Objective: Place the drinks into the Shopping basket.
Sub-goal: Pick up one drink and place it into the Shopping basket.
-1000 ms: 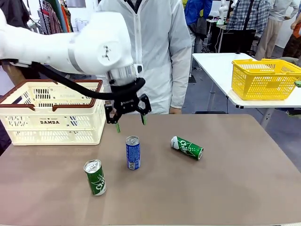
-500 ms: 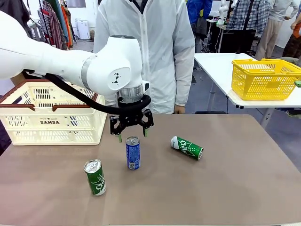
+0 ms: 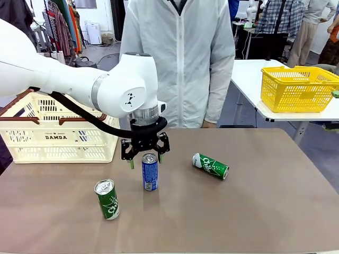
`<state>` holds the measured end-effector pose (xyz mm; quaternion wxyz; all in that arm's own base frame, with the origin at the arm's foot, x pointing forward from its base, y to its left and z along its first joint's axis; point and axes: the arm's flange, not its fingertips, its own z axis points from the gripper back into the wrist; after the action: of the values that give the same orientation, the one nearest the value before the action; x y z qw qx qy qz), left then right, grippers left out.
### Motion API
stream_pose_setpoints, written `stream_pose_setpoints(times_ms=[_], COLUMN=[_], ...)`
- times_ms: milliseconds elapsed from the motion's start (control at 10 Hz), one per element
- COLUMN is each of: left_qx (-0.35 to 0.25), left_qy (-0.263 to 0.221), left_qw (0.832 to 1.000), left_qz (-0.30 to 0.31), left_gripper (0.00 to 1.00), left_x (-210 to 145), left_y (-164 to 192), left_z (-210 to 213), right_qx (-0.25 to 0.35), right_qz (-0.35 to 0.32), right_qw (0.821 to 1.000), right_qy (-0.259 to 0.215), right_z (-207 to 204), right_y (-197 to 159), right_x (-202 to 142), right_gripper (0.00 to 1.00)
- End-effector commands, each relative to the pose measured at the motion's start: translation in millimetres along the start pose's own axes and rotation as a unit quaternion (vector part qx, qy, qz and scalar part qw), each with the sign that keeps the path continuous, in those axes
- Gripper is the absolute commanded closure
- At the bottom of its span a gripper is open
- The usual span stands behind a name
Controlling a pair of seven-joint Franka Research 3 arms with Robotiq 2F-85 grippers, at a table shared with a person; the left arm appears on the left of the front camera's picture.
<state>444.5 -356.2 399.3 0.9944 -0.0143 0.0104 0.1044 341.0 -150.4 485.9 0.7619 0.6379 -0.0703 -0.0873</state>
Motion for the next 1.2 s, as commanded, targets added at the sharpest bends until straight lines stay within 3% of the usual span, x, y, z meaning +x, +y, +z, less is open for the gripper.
stream_pose_setpoints(times_ms=[0, 200, 300, 400, 1100], left_qx=[-0.019, -0.018, -0.017, -0.018, -0.021], left_qy=[-0.005, -0.004, -0.017, -0.023, -0.037], left_qw=[1.000, 0.999, 0.999, 0.999, 0.998], left_qz=[-0.022, -0.031, -0.034, -0.038, -0.049], left_gripper=[0.00, 0.00, 0.56, 1.00, 1.00], left_x=[-5.6, -6.6, -6.4, -6.6, -6.7], left_y=[5.3, 4.8, 5.1, 5.9, 4.1], left_z=[-8.2, -14.3, -14.8, -14.6, -13.7], right_qx=[-0.003, -0.003, -0.003, -0.003, -0.003], right_qz=[-0.008, -0.008, -0.008, -0.008, -0.008], right_qw=[1.000, 1.000, 1.000, 1.000, 1.000], right_qy=[0.004, 0.004, 0.004, 0.004, 0.004], right_z=[1.4, 1.4, 1.4, 1.4, 1.4], right_y=[4.2, 4.2, 4.2, 4.2, 4.2], right_x=[-1.1, -1.1, -1.1, -1.1, -1.1], right_gripper=[0.00, 0.00, 0.00, 0.00, 0.00])
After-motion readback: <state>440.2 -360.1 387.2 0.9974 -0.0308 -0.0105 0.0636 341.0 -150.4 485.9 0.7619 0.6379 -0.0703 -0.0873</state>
